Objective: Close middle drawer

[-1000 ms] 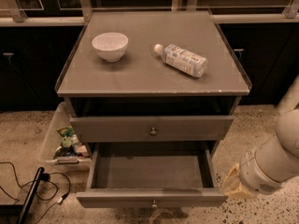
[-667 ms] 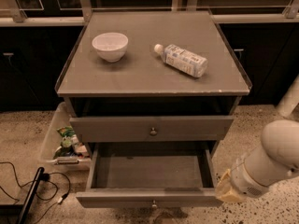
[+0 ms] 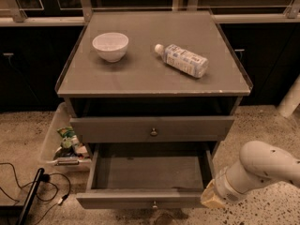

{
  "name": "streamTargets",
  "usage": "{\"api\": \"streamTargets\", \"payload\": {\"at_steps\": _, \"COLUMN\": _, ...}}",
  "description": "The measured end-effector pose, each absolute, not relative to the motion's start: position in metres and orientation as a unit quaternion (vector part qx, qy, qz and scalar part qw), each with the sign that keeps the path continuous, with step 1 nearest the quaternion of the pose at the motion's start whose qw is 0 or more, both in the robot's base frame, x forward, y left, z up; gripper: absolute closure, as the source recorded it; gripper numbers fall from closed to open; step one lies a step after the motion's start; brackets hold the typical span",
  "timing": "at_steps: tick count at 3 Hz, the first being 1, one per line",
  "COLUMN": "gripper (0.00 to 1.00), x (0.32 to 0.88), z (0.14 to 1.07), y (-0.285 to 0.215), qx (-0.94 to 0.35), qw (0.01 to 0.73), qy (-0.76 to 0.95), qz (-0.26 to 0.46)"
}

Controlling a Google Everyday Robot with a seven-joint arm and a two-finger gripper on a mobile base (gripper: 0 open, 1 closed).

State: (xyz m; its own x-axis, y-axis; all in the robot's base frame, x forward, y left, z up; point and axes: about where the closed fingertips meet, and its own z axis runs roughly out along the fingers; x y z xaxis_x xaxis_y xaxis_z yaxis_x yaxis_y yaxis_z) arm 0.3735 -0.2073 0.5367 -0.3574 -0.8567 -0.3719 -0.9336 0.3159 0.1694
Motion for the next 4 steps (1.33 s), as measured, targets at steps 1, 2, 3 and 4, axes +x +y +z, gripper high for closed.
{"api": "streamTargets", "payload": {"at_steps": 1, "gripper": 1.00, "x": 0.371, "z": 0.504, "y": -0.200, "qx": -0.553, "qw": 0.122, "qy": 0.800, "qz": 0.199}}
{"api": "streamTargets", "payload": {"at_steps": 2, "gripper": 1.00, "x": 0.365, "z": 0.473, "y": -0.197, "qx": -0.545, "qw": 0.144, "qy": 0.797, "qz": 0.216}}
{"api": "streamTargets", "payload": {"at_steps": 3, "gripper": 1.00, "x": 0.367, "z": 0.441, "y": -0.196, "qx": -0.537, "qw": 0.172, "qy": 0.795, "qz": 0.226}}
{"api": "streamTargets", "payload": {"at_steps": 4, "gripper": 1.00, "x": 0.385, "z": 0.423, "y": -0.192, "qx": -0.538, "qw": 0.193, "qy": 0.790, "qz": 0.224}}
